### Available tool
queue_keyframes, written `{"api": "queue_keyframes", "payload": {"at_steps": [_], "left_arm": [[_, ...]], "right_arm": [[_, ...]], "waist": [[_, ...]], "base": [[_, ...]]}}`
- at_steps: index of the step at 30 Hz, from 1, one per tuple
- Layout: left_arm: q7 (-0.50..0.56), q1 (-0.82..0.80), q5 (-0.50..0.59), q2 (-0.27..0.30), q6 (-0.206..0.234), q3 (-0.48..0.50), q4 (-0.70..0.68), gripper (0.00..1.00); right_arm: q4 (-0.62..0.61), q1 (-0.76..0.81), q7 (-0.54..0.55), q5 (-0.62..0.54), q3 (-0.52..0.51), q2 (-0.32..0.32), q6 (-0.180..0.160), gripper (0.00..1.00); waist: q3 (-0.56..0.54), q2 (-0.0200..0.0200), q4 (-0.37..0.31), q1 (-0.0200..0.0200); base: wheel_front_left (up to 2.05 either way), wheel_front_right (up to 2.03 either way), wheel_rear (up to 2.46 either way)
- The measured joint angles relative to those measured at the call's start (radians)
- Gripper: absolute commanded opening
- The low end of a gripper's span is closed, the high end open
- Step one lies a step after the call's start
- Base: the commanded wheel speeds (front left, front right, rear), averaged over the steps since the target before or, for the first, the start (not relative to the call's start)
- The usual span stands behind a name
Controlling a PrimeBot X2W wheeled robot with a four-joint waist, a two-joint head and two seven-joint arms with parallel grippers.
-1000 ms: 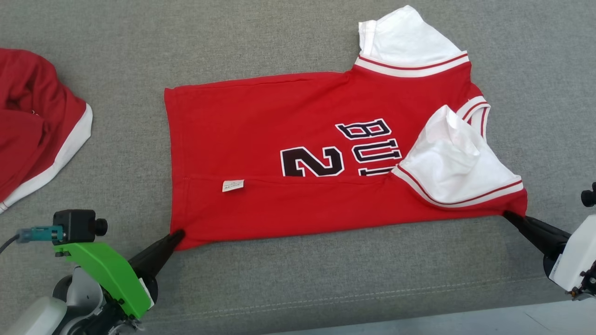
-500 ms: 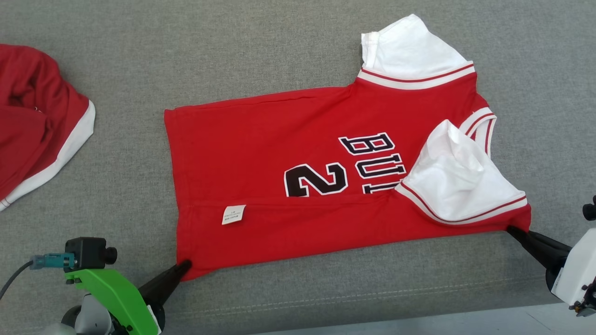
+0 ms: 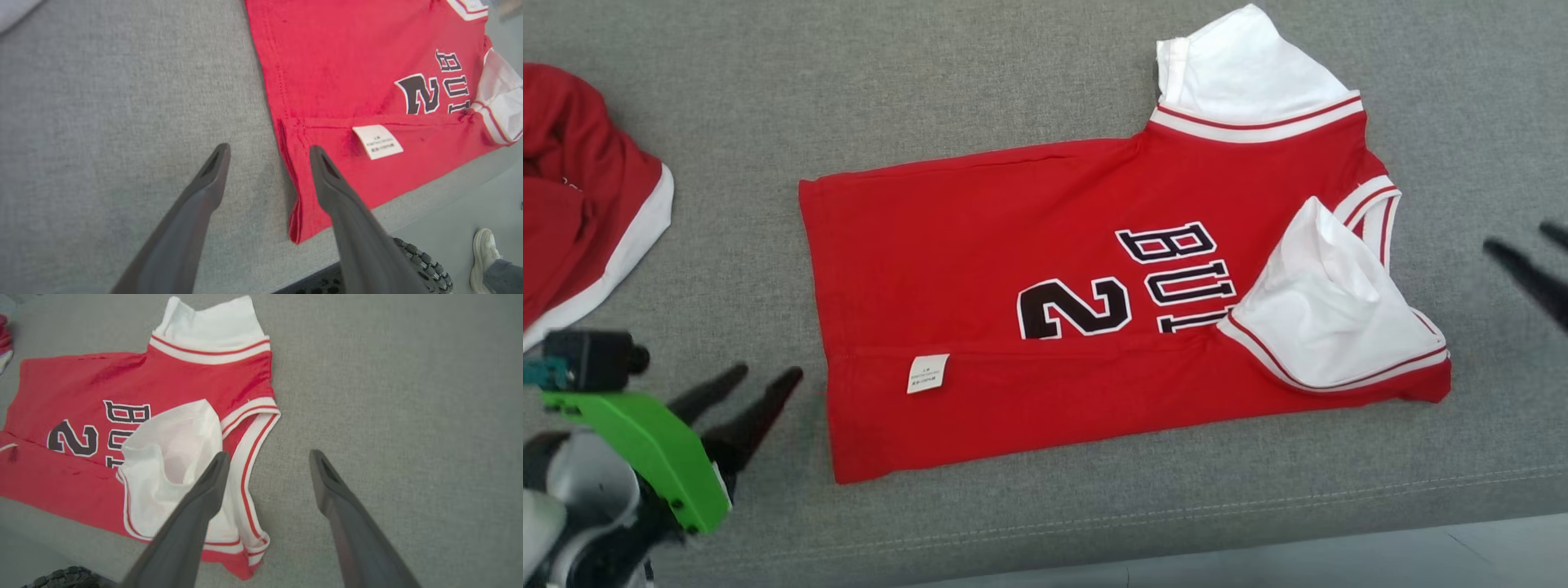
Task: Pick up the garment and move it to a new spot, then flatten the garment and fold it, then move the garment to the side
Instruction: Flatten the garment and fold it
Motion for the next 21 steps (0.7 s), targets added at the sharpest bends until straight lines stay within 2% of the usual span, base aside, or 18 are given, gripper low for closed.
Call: {"api": "queue_keyframes", "payload": {"at_steps": [2, 5, 11, 15, 21], "left_arm": [[0.017, -0.079, 0.007, 0.013, 0.000, 0.023, -0.012, 1.00], [0.072, -0.189, 0.009, 0.022, 0.001, 0.026, -0.023, 1.00], [0.188, -0.401, 0.048, 0.018, 0.001, -0.003, -0.012, 1.00], [0.260, -0.481, 0.030, -0.022, 0.000, -0.025, 0.020, 1.00], [0.309, -0.621, 0.029, -0.081, 0.000, -0.020, 0.063, 1.00]], "right_arm": [[-0.013, -0.101, 0.004, -0.018, -0.046, -0.019, -0.001, 1.00], [-0.022, -0.222, 0.046, -0.057, -0.068, -0.019, -0.024, 1.00], [-0.019, -0.412, 0.149, -0.071, -0.078, 0.052, -0.052, 1.00], [0.007, -0.522, 0.222, -0.104, -0.053, 0.110, -0.063, 1.00], [0.077, -0.663, 0.300, -0.174, -0.020, 0.173, -0.080, 1.00]], "waist": [[0.015, 0.0000, -0.003, 0.0000], [0.041, 0.0000, -0.004, 0.0000], [0.108, 0.0000, 0.004, 0.0000], [0.159, 0.0000, 0.017, 0.0000], [0.239, 0.0000, 0.038, 0.0000]], "base": [[0.00, 0.00, 0.00], [0.00, 0.00, 0.00], [0.00, 0.00, 0.00], [0.00, 0.00, 0.00], [0.00, 0.00, 0.00]]}}
